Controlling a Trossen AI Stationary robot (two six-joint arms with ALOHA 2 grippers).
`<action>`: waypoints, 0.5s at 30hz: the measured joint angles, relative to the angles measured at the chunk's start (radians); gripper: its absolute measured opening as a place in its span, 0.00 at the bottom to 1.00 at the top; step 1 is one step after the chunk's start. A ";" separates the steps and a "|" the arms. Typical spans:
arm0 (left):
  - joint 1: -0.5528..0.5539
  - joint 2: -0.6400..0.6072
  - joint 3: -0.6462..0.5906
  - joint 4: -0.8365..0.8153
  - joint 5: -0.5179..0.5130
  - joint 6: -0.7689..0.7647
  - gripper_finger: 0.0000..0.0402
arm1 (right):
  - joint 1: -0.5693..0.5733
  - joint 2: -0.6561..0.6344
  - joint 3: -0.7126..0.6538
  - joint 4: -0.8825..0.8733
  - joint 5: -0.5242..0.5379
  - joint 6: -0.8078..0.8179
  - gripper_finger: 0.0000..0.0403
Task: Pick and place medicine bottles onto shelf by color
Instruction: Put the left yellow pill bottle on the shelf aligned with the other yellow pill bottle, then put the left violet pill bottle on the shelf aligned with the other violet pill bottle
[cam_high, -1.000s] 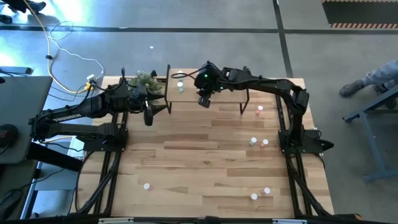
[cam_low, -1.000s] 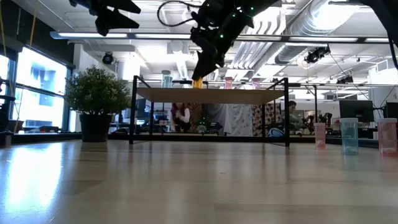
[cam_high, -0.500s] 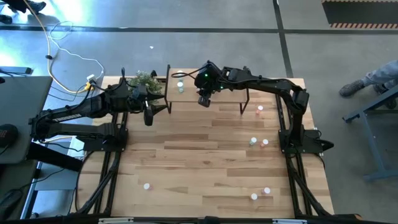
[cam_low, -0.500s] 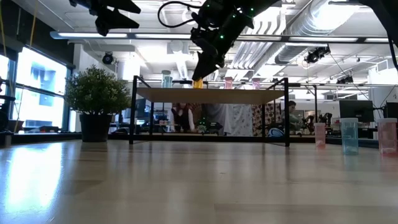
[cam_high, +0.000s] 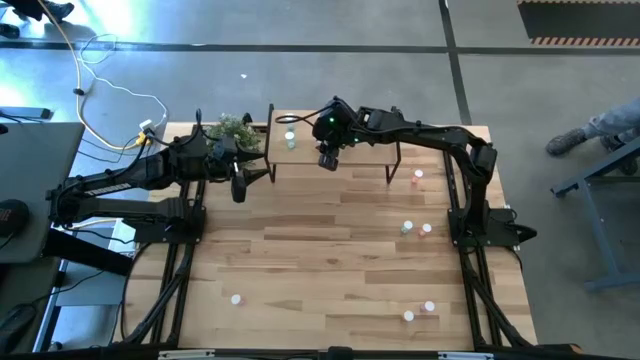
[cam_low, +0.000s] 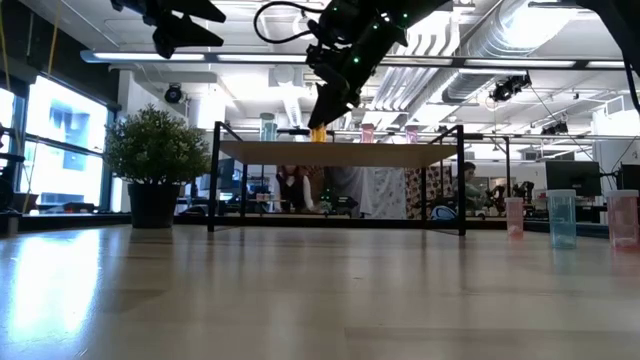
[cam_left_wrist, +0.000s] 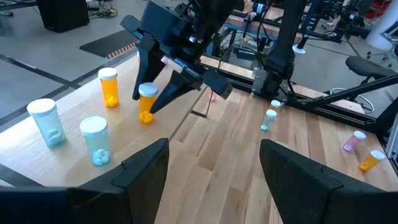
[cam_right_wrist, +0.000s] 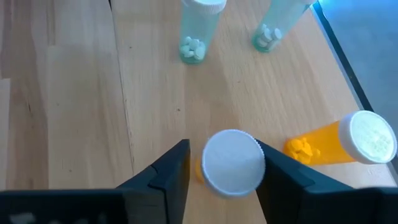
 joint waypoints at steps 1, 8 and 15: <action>0.000 0.000 0.000 0.000 0.000 0.000 0.61 | 0.000 0.000 0.000 0.000 0.000 0.000 0.39; 0.000 0.000 0.000 0.000 0.000 0.000 0.61 | 0.000 0.000 0.000 0.000 0.015 -0.003 0.47; 0.000 0.000 0.000 0.000 0.001 0.000 0.61 | 0.001 -0.011 0.000 -0.014 0.041 0.011 0.51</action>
